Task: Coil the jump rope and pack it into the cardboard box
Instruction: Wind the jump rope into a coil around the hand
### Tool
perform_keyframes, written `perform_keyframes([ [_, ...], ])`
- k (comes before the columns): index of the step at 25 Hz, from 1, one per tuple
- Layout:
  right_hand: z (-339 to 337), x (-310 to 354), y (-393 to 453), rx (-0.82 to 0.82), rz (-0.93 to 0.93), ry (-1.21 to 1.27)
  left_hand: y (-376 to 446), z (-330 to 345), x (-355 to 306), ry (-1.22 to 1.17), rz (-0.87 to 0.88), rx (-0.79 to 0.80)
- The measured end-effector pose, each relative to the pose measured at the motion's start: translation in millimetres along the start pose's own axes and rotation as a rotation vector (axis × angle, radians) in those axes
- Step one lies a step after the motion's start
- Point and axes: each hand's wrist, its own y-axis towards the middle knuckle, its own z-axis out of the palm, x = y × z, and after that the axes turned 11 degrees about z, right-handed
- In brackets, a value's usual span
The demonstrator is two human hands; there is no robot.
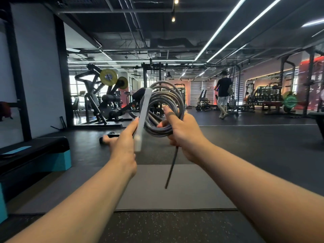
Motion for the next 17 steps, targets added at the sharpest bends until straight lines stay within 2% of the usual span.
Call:
perform_keyframes([
  [1, -4, 3, 1, 0.026, -0.008, -0.097, 3, -6, -2, 0.121, 0.212, 0.001],
  [3, -9, 10, 1, 0.064, -0.049, -0.327, 3, -8, -18, 0.276, 0.696, 0.102],
  [5, -9, 16, 2, 0.110, -0.115, -0.524, 2, 0, -48, 0.496, 1.066, 0.318],
  [6, -10, 19, 2, 0.137, -0.142, -0.609, 4, 7, -64, 0.682, 1.149, 0.484],
  [7, -10, 23, 2, 0.165, -0.160, -0.685, 7, 15, -80, 0.873, 1.128, 0.701],
  [8, -12, 27, 3, 0.199, -0.176, -0.749, 10, 23, -95, 1.039, 1.008, 0.916],
  [9, -14, 31, 4, 0.230, -0.193, -0.808, 11, 32, -107, 1.167, 0.836, 1.075],
  [10, -16, 36, 5, 0.259, -0.213, -0.871, 14, 40, -113, 1.269, 0.680, 1.153],
  [11, -18, 39, 6, 0.287, -0.232, -0.940, 15, 47, -116, 1.352, 0.582, 1.181],
  [13, -21, 42, 12, 0.331, -0.253, -1.055, 20, 54, -109, 1.449, 0.538, 1.210],
  [15, -23, 43, 14, 0.337, -0.281, -1.153, 25, 54, -93, 1.407, 0.570, 1.266],
  [17, -27, 43, 12, 0.342, -0.318, -1.208, 30, 46, -78, 1.262, 0.523, 1.290],
])
